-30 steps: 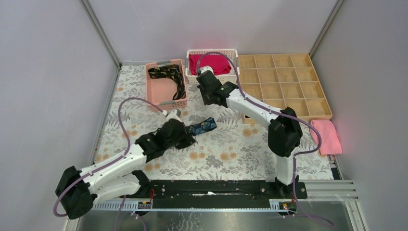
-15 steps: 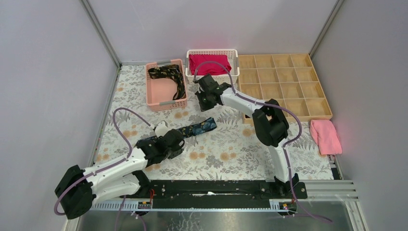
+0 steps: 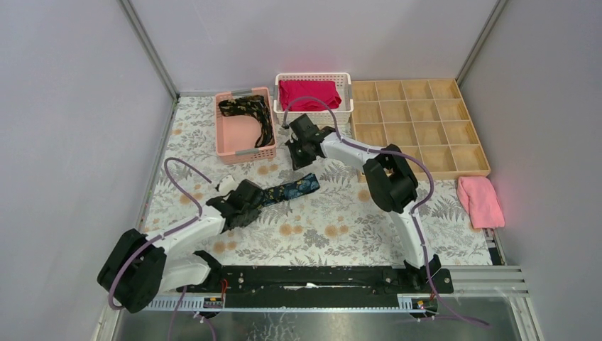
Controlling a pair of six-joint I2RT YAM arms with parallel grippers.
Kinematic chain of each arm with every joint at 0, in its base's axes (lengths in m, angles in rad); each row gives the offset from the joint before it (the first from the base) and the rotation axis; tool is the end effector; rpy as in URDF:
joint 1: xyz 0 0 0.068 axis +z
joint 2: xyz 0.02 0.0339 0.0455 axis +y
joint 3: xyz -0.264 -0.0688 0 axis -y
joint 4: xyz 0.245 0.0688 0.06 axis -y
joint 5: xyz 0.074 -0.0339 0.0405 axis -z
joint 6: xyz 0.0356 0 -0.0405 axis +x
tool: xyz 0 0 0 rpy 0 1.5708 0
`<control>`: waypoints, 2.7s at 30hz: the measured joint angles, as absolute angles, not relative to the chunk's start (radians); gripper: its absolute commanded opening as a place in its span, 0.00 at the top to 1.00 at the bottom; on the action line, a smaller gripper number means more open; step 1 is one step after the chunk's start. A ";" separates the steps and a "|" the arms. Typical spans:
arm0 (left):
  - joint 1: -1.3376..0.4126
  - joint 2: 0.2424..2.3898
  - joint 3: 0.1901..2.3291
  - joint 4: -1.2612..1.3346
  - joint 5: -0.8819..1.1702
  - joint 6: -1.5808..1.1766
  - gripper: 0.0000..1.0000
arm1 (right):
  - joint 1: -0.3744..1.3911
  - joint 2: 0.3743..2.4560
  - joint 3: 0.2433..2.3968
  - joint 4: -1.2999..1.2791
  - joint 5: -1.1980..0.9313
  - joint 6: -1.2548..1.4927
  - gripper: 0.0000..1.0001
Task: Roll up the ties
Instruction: Roll the tie at the center of the board.
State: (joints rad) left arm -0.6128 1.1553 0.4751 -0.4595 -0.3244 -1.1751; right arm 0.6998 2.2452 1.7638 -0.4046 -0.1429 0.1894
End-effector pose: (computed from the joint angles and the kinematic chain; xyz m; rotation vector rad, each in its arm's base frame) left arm 0.1592 -0.0981 0.1497 -0.8164 2.4890 -0.1785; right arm 0.3784 0.3252 0.1748 -0.7005 2.4295 0.5508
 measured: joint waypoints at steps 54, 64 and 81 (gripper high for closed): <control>-0.695 1.304 0.557 -0.312 -0.186 -0.944 1.00 | 1.139 1.799 0.935 0.051 -0.186 0.601 1.00; -0.672 1.106 0.730 -0.576 -0.421 -0.954 1.00 | 1.132 1.666 0.954 -0.215 0.152 0.547 1.00; -0.641 0.792 0.729 -0.816 -0.489 -1.008 1.00 | 1.024 2.114 1.692 -0.319 0.055 0.328 1.00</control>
State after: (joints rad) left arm -0.6415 0.7918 0.7292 -0.8158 -0.4889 -1.0077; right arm 1.0241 2.1136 1.6917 -0.3187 0.0551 0.3279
